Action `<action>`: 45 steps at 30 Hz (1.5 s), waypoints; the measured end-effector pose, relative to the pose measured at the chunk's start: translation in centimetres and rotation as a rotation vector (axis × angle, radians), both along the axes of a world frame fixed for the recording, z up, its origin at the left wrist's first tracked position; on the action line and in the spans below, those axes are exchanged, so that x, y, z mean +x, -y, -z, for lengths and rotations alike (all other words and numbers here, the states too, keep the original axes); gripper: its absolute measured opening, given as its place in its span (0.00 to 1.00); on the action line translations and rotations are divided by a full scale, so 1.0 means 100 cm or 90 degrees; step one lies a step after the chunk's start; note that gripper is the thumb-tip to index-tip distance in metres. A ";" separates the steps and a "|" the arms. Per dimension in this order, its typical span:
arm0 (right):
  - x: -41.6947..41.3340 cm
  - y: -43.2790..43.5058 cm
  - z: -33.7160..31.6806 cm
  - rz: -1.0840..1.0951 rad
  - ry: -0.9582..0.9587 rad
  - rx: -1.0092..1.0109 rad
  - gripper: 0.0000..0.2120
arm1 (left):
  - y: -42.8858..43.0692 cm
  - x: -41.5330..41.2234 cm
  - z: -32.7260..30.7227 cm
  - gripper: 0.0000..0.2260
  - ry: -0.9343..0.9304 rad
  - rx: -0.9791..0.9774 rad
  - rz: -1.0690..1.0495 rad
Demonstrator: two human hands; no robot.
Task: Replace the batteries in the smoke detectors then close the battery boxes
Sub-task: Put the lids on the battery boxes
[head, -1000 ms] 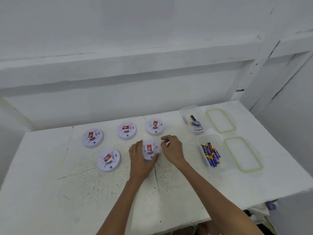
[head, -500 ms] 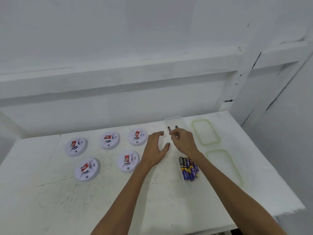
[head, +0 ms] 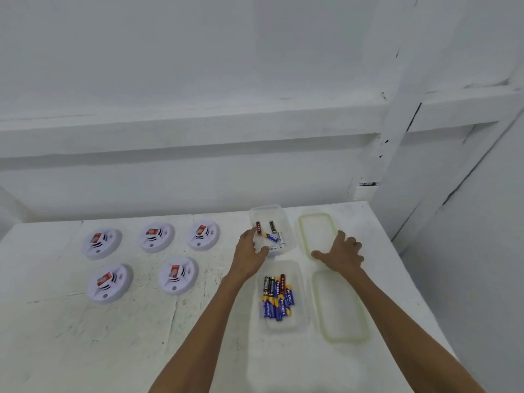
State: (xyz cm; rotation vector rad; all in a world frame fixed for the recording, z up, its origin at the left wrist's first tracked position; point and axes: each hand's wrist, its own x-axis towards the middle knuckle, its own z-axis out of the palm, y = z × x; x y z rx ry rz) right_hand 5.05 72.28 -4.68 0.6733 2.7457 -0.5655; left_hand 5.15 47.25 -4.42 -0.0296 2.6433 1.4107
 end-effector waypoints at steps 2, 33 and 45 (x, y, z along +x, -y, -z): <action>-0.005 -0.002 0.001 0.006 -0.015 -0.014 0.53 | -0.001 -0.001 0.002 0.30 0.004 0.012 -0.007; -0.005 0.120 -0.031 -0.274 -0.321 -0.128 0.19 | 0.032 -0.032 0.007 0.29 0.137 0.335 -0.080; -0.028 0.079 -0.026 0.006 -0.188 -0.333 0.24 | 0.026 -0.045 0.010 0.27 0.160 0.342 -0.132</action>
